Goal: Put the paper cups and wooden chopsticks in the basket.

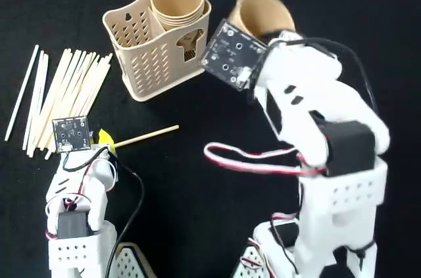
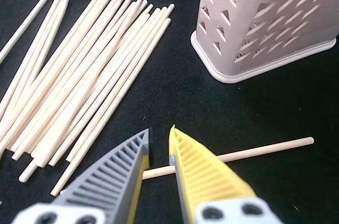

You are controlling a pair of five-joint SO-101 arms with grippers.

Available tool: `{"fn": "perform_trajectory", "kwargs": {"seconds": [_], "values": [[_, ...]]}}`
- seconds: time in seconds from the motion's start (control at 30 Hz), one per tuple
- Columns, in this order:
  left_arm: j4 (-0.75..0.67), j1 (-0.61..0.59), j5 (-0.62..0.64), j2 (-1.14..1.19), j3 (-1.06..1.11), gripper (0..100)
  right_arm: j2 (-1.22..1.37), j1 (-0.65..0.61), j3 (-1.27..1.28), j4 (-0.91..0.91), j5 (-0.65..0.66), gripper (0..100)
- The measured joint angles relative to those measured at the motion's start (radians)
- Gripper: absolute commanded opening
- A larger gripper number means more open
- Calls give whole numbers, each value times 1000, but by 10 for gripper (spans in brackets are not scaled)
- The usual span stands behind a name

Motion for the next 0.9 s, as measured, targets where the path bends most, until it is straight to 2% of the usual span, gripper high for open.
{"fn": "perform_trajectory", "kwargs": {"seconds": [0.13, 0.37, 0.47, 0.9], "values": [[0, 0, 0, 0, 0, 77, -3, -57, 84, -226, -14, 12], [0, 0, 0, 0, 0, 77, 95, -129, 288, -658, 84, 12], [0, 0, 0, 0, 0, 77, 138, -137, 290, -715, 87, 12], [0, 0, 0, 0, 0, 77, 252, -135, 245, -766, 87, 12]]}}
